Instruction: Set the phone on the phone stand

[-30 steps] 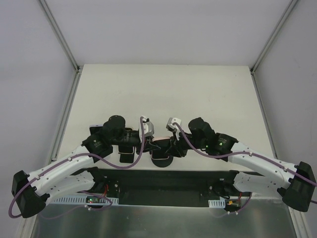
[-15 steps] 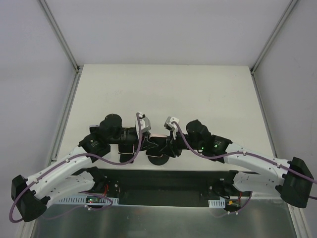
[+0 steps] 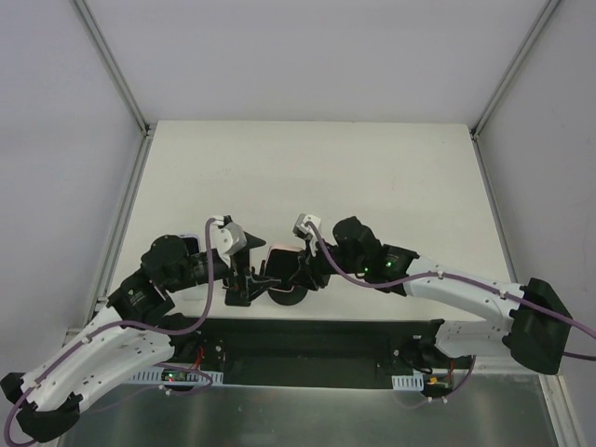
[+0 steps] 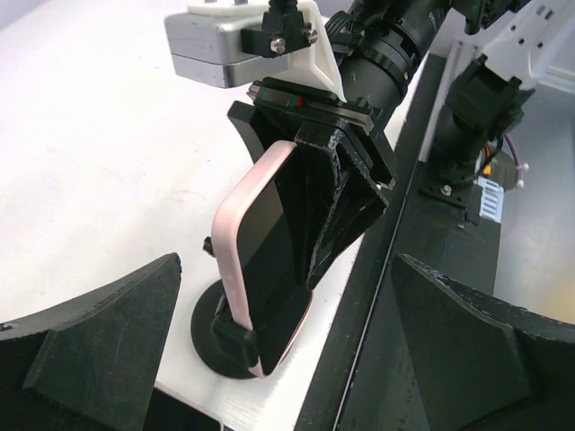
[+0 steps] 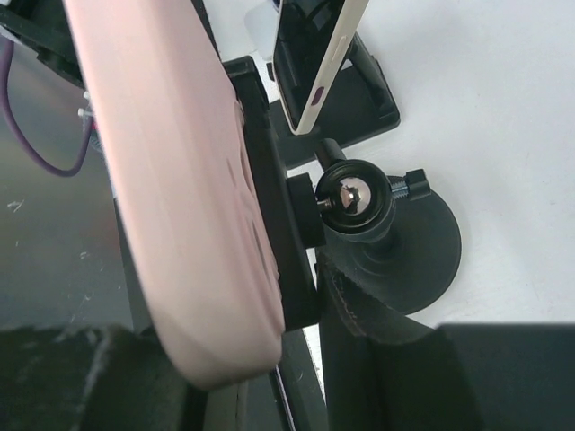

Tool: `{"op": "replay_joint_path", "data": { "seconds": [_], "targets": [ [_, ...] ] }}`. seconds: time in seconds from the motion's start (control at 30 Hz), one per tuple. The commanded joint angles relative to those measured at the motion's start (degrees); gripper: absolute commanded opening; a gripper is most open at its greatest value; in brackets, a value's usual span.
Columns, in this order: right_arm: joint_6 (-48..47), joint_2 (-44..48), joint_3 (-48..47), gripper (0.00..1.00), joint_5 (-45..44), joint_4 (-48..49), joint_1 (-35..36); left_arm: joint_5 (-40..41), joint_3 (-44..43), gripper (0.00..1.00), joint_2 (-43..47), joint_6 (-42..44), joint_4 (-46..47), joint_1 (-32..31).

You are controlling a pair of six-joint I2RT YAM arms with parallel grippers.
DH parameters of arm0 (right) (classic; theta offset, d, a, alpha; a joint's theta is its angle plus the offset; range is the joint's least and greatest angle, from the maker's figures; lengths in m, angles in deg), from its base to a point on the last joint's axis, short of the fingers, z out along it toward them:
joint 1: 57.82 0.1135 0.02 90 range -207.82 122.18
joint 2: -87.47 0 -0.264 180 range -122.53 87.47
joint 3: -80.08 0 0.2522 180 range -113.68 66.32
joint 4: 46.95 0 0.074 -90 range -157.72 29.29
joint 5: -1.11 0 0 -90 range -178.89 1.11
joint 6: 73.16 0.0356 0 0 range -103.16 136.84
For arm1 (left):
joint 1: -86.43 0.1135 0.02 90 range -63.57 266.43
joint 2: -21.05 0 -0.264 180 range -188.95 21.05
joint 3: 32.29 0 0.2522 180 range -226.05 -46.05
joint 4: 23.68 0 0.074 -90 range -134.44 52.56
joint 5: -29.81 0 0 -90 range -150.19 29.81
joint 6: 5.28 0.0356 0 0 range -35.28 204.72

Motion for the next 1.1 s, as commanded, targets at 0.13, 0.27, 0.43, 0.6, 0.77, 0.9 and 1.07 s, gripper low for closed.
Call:
{"op": "replay_joint_path", "data": {
  "seconds": [0.13, 0.27, 0.43, 0.6, 0.77, 0.9, 1.07],
  "targets": [
    [-8.66, -4.02, -8.81, 0.0, 15.8, -12.85, -4.31, 5.86, -0.9, 0.99, 7.03, -5.01, -2.96, -0.14],
    [-12.36, -6.92, -12.14, 0.0, 17.83, -19.43, -4.49, 5.33, -0.02, 0.97, 6.59, -6.51, -2.61, -0.14],
    [-19.22, -9.3, -17.68, 0.01, 14.41, -30.86, -4.49, 5.42, 0.95, 0.97, 7.47, -7.74, -2.52, -0.14],
    [-23.71, -10.35, -21.56, 0.0, 10.01, -39.84, -4.49, 5.94, 1.3, 0.97, 9.49, -8.19, -2.52, -0.14],
    [-22.48, -11.32, -22.35, 0.0, 12.9, -38.53, -4.58, 5.59, 1.74, 0.96, 9.93, -8.27, -2.6, -0.14],
    [-21.16, -10.09, -22.35, 0.35, 12.38, -36.33, -4.4, 5.59, 1.39, 0.97, 9.84, -8.36, -2.6, -0.14],
    [-17.56, -3.96, -22.08, 0.96, 11.68, -33.87, -4.4, 6.12, 0.78, 0.98, 11.33, -8.45, -2.52, -0.14]
  ]
}}
